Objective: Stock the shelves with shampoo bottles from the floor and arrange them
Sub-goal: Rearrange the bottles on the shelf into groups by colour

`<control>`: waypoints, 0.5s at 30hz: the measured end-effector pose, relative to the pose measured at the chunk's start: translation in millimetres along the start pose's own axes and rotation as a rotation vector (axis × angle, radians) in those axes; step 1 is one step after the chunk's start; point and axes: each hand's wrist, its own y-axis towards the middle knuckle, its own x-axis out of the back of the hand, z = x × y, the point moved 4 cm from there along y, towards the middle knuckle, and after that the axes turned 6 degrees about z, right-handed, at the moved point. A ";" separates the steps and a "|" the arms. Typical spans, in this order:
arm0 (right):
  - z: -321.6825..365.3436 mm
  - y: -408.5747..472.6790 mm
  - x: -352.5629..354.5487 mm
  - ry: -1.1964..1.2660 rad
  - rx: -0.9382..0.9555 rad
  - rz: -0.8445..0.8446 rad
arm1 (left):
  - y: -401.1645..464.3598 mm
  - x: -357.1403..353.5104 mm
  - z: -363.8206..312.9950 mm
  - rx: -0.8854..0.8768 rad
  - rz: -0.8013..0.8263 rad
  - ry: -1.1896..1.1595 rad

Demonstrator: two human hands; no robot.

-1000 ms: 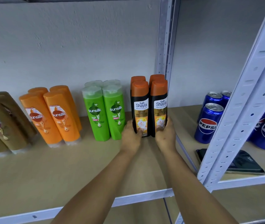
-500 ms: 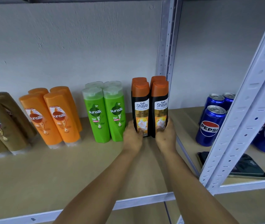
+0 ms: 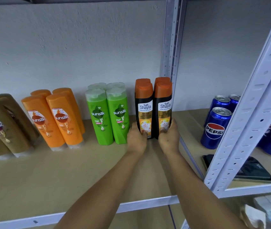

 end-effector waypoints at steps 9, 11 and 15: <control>-1.3 2.3 -1.9 -0.006 -0.004 -0.004 | -0.5 1.2 -2.7 0.021 0.007 0.009; -1.1 1.1 -1.1 -0.009 0.005 -0.003 | -1.1 1.1 -3.1 0.027 0.011 0.009; -0.6 -1.0 -0.5 -0.016 0.018 0.010 | -2.5 1.7 -3.5 0.029 0.017 0.001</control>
